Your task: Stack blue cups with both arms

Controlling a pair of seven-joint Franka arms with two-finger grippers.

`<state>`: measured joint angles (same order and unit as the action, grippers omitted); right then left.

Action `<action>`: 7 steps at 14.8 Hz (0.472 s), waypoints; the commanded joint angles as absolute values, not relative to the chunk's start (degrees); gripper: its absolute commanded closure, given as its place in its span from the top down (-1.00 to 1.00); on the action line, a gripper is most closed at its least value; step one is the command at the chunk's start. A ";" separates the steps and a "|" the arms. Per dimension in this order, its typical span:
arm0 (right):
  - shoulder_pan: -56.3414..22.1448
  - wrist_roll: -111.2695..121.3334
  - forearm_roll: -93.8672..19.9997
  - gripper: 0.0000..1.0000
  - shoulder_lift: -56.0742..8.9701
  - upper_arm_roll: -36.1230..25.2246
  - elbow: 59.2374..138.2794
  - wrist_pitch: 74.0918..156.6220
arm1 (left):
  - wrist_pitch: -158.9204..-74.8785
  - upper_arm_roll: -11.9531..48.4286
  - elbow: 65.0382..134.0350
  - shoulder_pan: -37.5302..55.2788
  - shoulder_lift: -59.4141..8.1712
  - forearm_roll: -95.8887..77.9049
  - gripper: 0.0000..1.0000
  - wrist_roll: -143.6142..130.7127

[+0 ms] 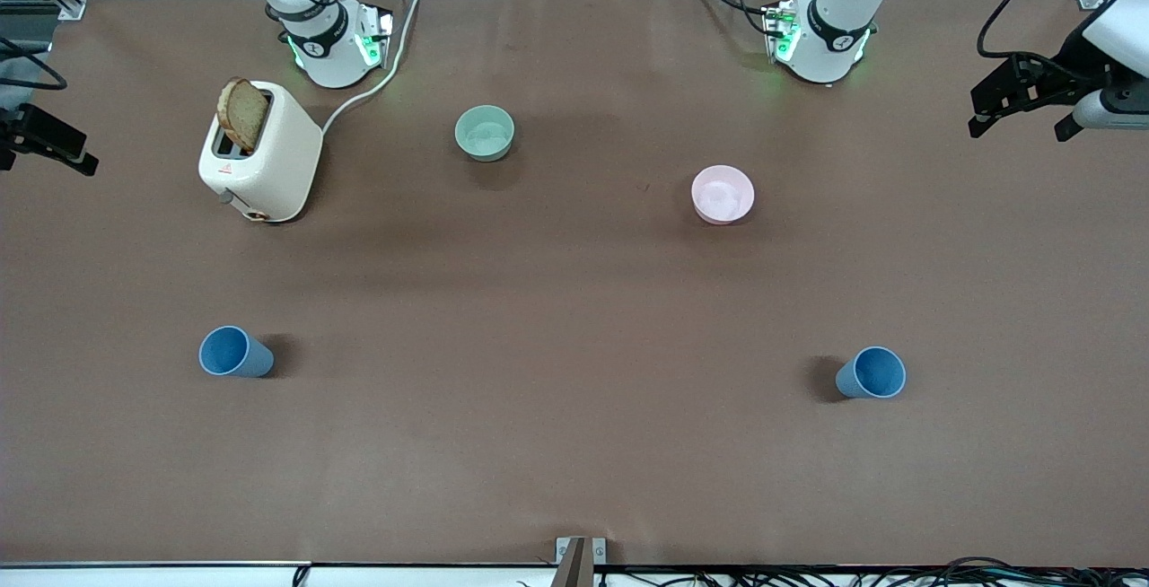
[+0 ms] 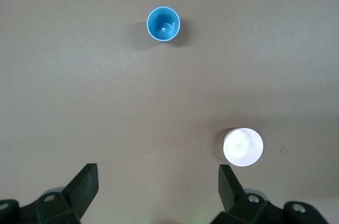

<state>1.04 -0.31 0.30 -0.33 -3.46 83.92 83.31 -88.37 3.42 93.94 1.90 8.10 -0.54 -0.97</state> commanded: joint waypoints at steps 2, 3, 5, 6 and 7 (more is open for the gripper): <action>1.76 0.35 0.26 1.00 0.53 -3.08 84.90 83.94 | -87.54 3.52 91.59 1.58 6.08 0.79 1.00 -0.80; 1.76 0.35 0.26 1.00 0.53 -3.08 84.90 83.94 | -87.54 3.43 89.49 1.50 3.80 0.79 1.00 -0.53; 1.76 0.35 0.26 1.00 0.53 -3.08 84.90 84.11 | -88.24 3.17 86.06 1.32 -2.43 0.79 1.00 -0.35; 1.76 0.35 0.26 1.00 0.53 -3.08 84.99 84.11 | -92.16 2.90 85.96 1.32 -4.98 0.44 1.00 -0.44; 2.02 0.35 0.26 1.00 0.44 -3.08 85.16 84.11 | -97.85 2.64 87.18 0.71 -6.75 0.96 1.00 -0.44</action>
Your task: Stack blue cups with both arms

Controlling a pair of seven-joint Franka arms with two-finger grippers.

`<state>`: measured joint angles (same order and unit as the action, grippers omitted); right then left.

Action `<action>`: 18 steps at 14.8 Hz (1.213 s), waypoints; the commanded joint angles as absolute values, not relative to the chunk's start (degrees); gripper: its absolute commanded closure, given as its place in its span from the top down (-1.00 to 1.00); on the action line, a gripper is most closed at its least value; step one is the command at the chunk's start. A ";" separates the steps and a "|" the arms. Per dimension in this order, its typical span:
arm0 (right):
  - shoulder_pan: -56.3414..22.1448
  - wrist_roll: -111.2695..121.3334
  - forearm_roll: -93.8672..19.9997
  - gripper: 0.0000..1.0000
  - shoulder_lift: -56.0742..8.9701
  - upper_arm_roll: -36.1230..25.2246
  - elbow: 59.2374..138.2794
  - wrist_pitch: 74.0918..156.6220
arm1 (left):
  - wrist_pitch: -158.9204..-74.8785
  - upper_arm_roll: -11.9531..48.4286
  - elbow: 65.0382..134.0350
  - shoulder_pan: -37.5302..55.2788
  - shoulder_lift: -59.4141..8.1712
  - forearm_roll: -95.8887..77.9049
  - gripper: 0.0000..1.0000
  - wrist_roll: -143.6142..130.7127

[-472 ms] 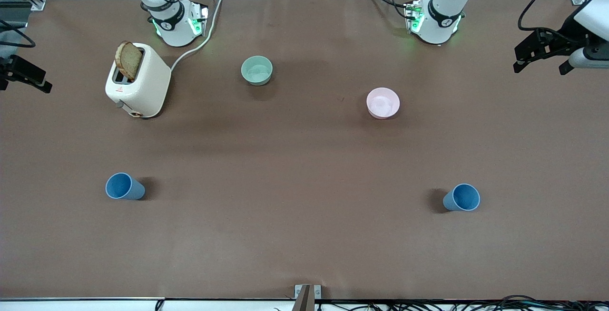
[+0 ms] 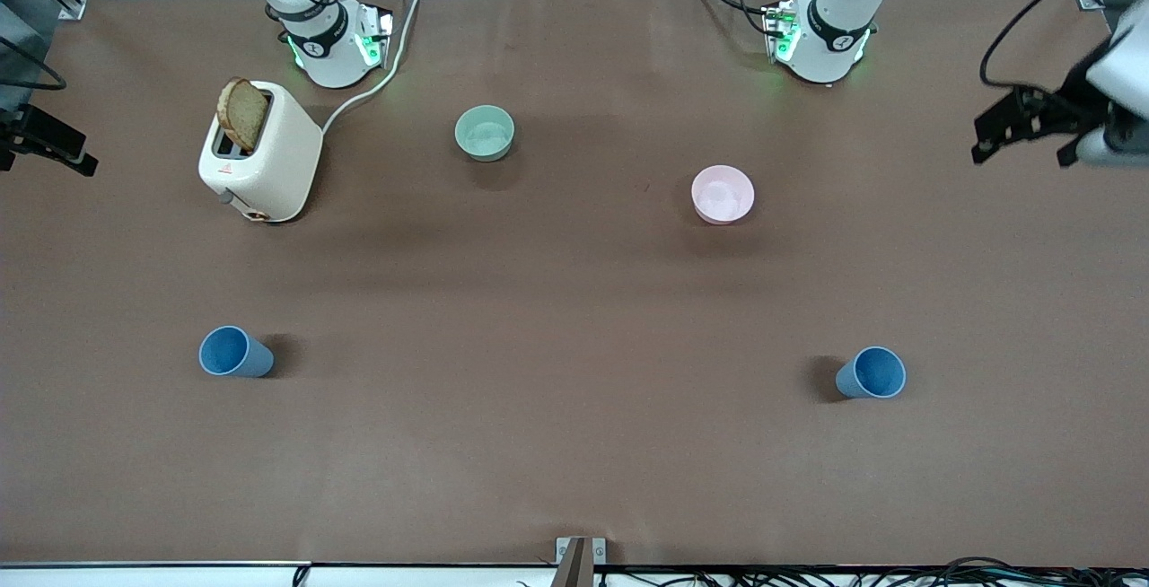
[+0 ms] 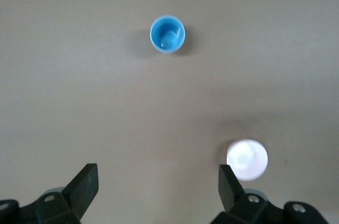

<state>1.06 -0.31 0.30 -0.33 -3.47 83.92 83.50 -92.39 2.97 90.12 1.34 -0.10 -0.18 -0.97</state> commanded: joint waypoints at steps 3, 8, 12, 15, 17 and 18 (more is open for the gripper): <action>3.51 0.35 0.26 1.00 -0.09 -3.08 87.35 86.56 | -107.99 2.64 88.77 -1.93 -14.39 2.20 1.00 -0.44; 3.43 0.35 0.26 1.00 -0.44 -3.08 95.78 96.91 | -116.70 2.72 88.68 -2.64 -24.59 1.85 1.00 -0.53; 3.52 0.35 0.26 1.00 -2.10 -3.08 103.60 109.30 | -122.50 2.81 88.33 -1.94 -30.75 1.41 0.95 -1.40; 3.25 0.35 0.26 1.00 -3.77 -3.08 108.88 118.01 | -128.31 2.90 88.24 -1.58 -35.14 1.41 0.80 -1.67; 3.34 0.35 0.26 1.00 -6.23 -3.08 110.56 122.24 | -129.81 2.99 88.24 -1.58 -36.47 1.49 0.59 -1.67; 3.34 0.35 0.26 1.00 -7.37 -3.08 111.44 124.69 | -130.16 2.99 88.24 -1.58 -37.00 1.76 0.38 -1.67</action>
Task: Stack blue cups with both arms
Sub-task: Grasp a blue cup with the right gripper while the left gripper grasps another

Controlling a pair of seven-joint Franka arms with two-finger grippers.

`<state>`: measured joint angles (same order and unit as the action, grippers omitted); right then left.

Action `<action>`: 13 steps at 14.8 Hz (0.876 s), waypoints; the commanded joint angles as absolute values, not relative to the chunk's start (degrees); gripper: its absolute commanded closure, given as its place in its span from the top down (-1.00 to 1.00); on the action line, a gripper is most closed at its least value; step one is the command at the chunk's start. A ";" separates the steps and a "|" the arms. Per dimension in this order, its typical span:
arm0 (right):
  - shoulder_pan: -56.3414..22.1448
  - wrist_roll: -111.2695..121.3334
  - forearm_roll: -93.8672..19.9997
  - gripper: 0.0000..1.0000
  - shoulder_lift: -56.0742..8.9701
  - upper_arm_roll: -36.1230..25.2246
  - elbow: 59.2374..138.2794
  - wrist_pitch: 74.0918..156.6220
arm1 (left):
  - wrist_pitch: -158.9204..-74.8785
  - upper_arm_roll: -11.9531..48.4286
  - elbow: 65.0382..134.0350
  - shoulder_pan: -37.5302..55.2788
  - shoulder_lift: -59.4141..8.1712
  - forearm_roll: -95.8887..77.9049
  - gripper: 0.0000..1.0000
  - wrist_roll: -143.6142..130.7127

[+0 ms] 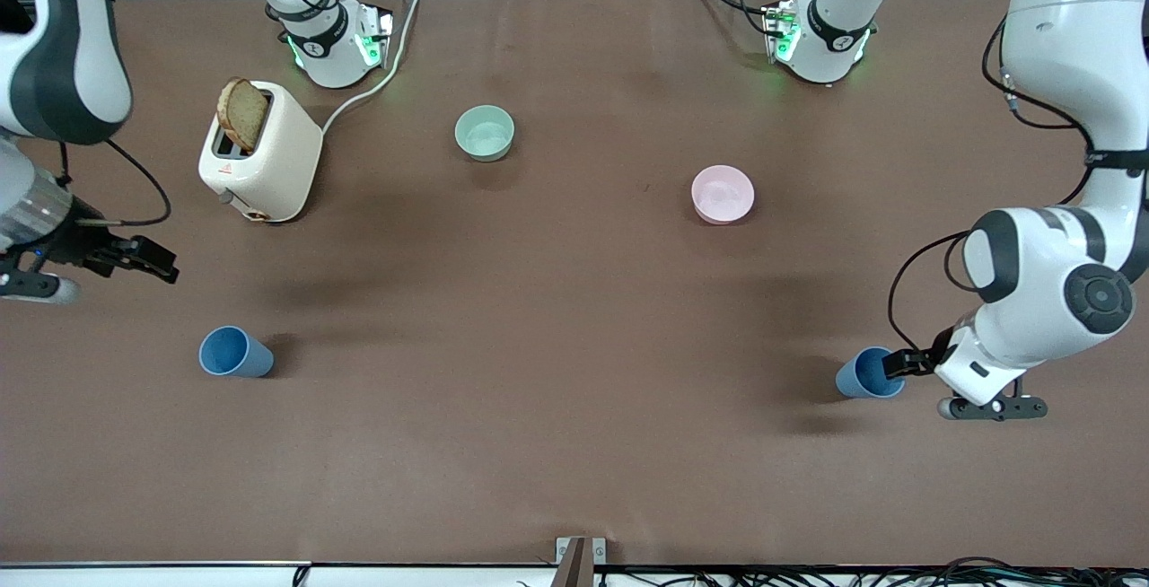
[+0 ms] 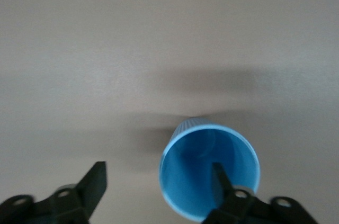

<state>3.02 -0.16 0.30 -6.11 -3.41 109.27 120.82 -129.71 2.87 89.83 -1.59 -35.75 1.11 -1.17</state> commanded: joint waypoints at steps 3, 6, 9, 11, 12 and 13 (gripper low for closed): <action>3.43 0.35 0.26 1.00 -10.53 -3.08 115.04 133.83 | -130.34 3.08 88.68 -1.58 -37.79 1.41 -0.17 -1.67; 3.87 0.35 0.26 1.00 -15.19 -3.08 115.05 139.11 | -130.25 3.08 88.68 -1.58 -38.06 1.32 -0.90 -1.67; 5.18 0.35 0.35 1.00 -19.50 -3.08 114.61 143.69 | -129.82 3.25 88.77 -0.79 -37.53 1.23 -0.99 -1.85; 5.71 0.70 0.44 1.00 -21.87 -3.08 113.47 145.37 | -129.12 5.17 88.94 0.52 -35.78 1.14 -0.99 -5.50; 5.89 0.79 0.44 1.00 -23.19 -3.08 112.16 145.37 | -127.02 6.32 88.68 1.31 -35.08 1.23 -0.99 -9.80; 6.06 1.05 0.44 1.00 -23.99 -3.08 111.19 145.37 | -124.83 8.33 88.33 2.28 -34.46 1.23 -0.99 -14.37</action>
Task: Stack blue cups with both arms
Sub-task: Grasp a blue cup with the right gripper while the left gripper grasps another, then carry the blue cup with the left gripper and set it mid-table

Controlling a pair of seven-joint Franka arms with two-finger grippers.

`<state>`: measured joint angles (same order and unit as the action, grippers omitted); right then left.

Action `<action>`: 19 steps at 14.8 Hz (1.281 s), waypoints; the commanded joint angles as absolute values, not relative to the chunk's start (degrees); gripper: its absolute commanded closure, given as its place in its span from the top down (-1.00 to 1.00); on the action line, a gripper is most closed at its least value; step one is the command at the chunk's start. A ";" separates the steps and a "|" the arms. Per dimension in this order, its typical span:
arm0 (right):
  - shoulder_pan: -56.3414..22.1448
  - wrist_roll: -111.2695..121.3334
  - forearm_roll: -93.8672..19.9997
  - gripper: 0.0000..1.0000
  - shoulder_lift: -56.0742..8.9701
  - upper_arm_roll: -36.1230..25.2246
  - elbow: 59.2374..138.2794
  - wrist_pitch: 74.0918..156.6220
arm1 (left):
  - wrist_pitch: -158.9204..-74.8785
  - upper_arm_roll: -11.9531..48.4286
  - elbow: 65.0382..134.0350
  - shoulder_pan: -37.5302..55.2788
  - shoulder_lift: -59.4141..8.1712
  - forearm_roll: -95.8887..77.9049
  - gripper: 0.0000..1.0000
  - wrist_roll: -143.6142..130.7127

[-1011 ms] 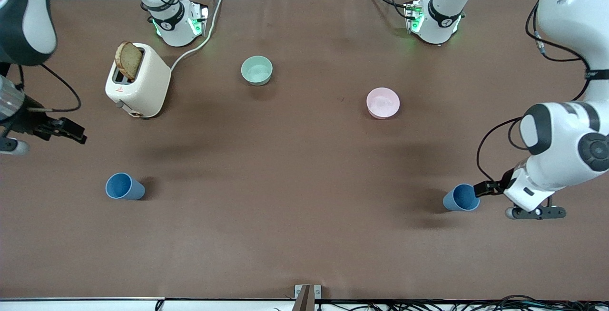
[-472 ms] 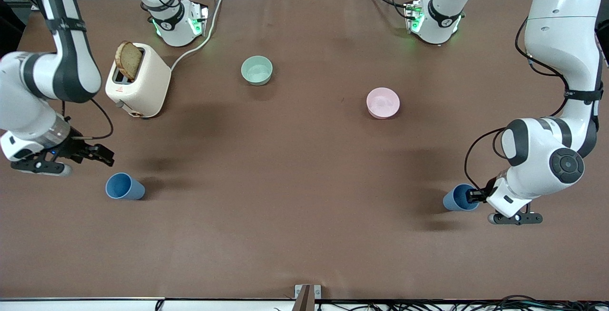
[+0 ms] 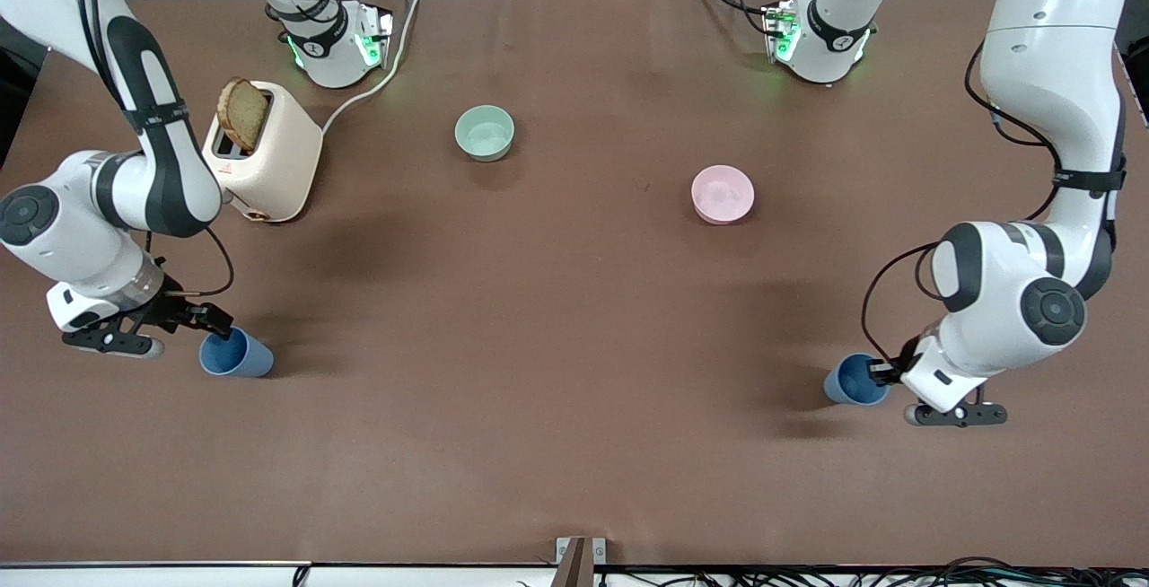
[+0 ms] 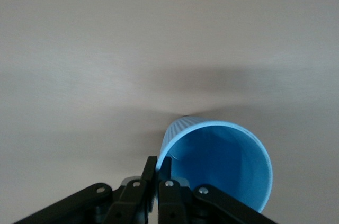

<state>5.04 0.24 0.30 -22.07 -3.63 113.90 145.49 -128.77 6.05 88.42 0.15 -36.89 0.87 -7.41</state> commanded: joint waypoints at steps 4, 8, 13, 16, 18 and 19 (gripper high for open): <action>6.33 1.76 0.26 1.00 -27.94 -3.08 107.59 145.28 | -122.00 13.44 88.42 9.20 -32.79 1.93 -0.99 -34.14; 6.07 1.85 0.35 0.92 -30.49 -2.99 106.70 145.11 | -122.87 13.45 88.59 21.59 -33.13 2.55 -0.99 -56.21; 6.24 1.85 0.26 -0.65 -31.55 -2.90 106.00 144.76 | -126.56 13.01 89.21 30.66 -34.80 3.16 -0.99 -70.91; 6.15 1.58 0.18 -0.57 -31.55 -2.90 106.00 144.32 | -129.28 13.18 89.12 35.05 -37.25 8.33 -0.99 -79.94; 6.07 1.67 0.18 -0.65 -31.12 -2.90 106.08 142.05 | -130.43 13.18 89.21 37.17 -39.10 12.29 -0.99 -86.72; 5.89 1.76 0.18 -0.94 -30.50 -2.90 106.08 139.68 | -130.43 13.18 89.21 37.70 -39.29 13.96 -0.99 -88.84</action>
<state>5.58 1.38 0.28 -31.31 -3.37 106.50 142.98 -129.42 13.68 89.31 36.35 -38.43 10.69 -84.26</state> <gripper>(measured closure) 0.815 0.952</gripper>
